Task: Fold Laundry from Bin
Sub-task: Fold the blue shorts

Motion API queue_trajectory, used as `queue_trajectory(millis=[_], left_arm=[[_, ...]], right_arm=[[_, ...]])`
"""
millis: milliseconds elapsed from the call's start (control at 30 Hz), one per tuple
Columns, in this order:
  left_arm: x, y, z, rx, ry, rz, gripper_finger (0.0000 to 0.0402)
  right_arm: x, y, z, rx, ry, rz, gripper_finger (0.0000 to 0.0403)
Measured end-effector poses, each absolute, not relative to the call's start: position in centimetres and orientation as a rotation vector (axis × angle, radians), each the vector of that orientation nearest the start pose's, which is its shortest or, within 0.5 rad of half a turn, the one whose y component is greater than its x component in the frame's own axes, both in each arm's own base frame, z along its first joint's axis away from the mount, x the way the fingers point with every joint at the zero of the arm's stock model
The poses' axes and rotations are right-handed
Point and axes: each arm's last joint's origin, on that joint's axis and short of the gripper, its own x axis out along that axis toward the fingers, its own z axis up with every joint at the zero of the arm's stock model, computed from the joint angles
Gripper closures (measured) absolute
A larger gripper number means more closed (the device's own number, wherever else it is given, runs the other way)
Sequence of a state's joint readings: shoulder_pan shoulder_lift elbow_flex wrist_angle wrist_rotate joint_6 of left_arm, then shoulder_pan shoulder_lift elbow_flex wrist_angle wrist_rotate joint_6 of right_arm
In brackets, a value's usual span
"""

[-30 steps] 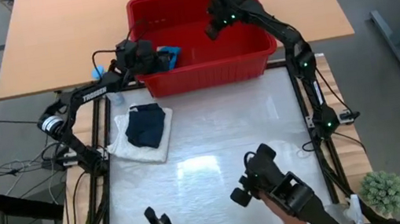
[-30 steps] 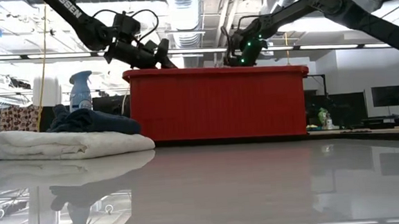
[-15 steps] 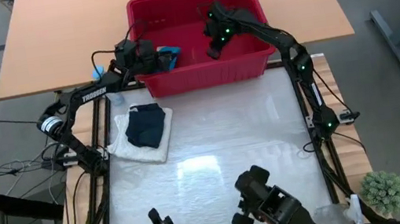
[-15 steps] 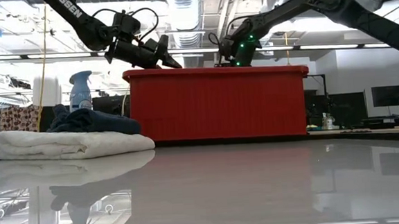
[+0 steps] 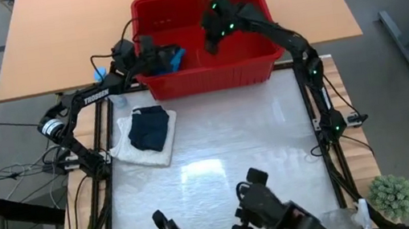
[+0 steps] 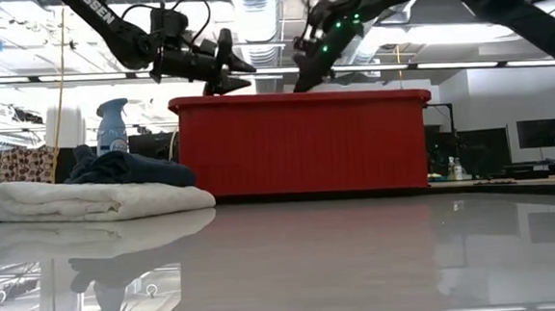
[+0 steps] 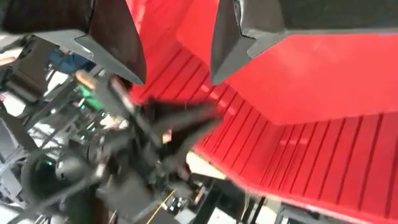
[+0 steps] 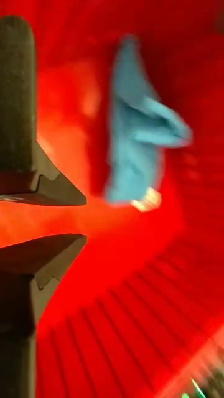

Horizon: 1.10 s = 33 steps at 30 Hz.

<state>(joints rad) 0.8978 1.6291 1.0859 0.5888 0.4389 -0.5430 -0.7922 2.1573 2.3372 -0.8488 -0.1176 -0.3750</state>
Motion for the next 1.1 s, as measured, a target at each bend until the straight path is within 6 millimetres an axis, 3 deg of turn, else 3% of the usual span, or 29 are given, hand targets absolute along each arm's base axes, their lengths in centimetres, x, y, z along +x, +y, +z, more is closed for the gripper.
queue_trajectory(millis=[133,267,467,667,767,1000,1100], left_arm=[[24.1,28.4,30.5,-0.491,-0.178,0.455,0.0233],[24.2,28.8,31.6,-0.454,-0.179,0.520,0.0233],[24.4,29.3,33.7,-0.420,-0.119,0.572,0.0233],[24.5,29.4,34.6,-0.391,-0.079,0.618,0.0233],[24.4,29.4,34.3,-0.403,-0.064,0.647,0.0233],[24.3,29.4,33.4,-0.449,0.022,0.675,0.0233],[24.3,29.3,33.0,-0.447,0.061,0.678,0.0233]], right_arm=[[32.3,-35.0,39.0,-0.079,0.539,-0.626,0.0294],[31.5,-38.2,38.5,0.007,0.371,-0.729,0.0294],[32.7,-41.5,34.4,0.142,0.244,-0.520,0.0288],[37.6,-41.8,26.4,0.151,0.337,-0.390,0.0241],[39.2,-41.3,23.8,0.171,0.361,-0.336,0.0204],[39.4,-41.4,22.3,0.237,0.355,-0.210,0.0120],[40.4,-40.5,22.3,0.204,0.355,-0.183,0.0099]])
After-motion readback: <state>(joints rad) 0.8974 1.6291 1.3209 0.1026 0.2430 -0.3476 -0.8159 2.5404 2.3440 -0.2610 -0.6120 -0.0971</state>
